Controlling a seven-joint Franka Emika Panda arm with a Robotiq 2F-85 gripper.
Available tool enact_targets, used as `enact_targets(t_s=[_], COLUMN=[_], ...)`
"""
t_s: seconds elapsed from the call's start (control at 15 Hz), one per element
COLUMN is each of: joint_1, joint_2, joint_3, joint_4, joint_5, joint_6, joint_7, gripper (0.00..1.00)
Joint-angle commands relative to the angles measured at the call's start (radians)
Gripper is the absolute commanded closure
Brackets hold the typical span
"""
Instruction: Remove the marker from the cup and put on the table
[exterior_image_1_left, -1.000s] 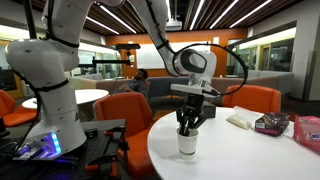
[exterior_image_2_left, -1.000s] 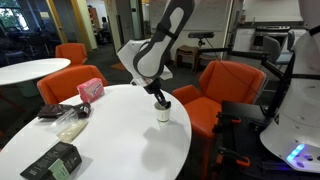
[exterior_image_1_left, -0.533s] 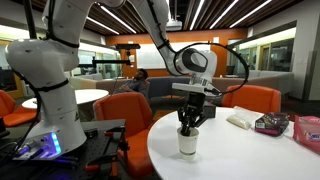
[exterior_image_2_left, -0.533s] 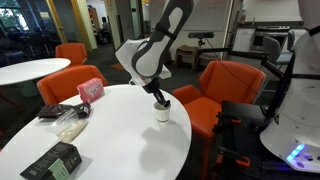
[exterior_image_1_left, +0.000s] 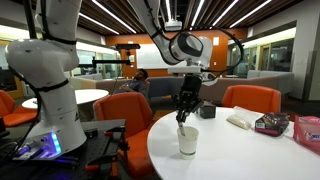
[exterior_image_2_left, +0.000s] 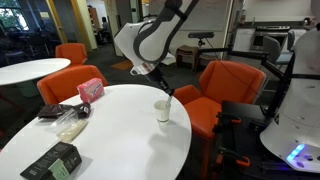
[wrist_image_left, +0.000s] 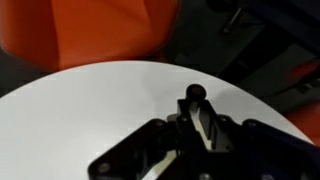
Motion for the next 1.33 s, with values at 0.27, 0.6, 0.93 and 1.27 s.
enact_targets(t_s=[0.27, 0.6, 0.93, 1.27], joint_1=[0.002, 0.034, 0.073, 0.098], joint_2=[-0.263, -0.247, -0.113, 0.054], joint_3=[0.01, 0.042, 0.092, 0.135], joint_4=[-0.237, -0.263, -0.214, -0.129], joint_5=[-0.009, 0.081, 0.127, 0.083], joint_6=[0.215, 0.384, 0.51, 0.624], joint_7=[0.006, -0.039, -0.056, -0.068], gripper=[0.95, 0.95, 0.95, 0.95])
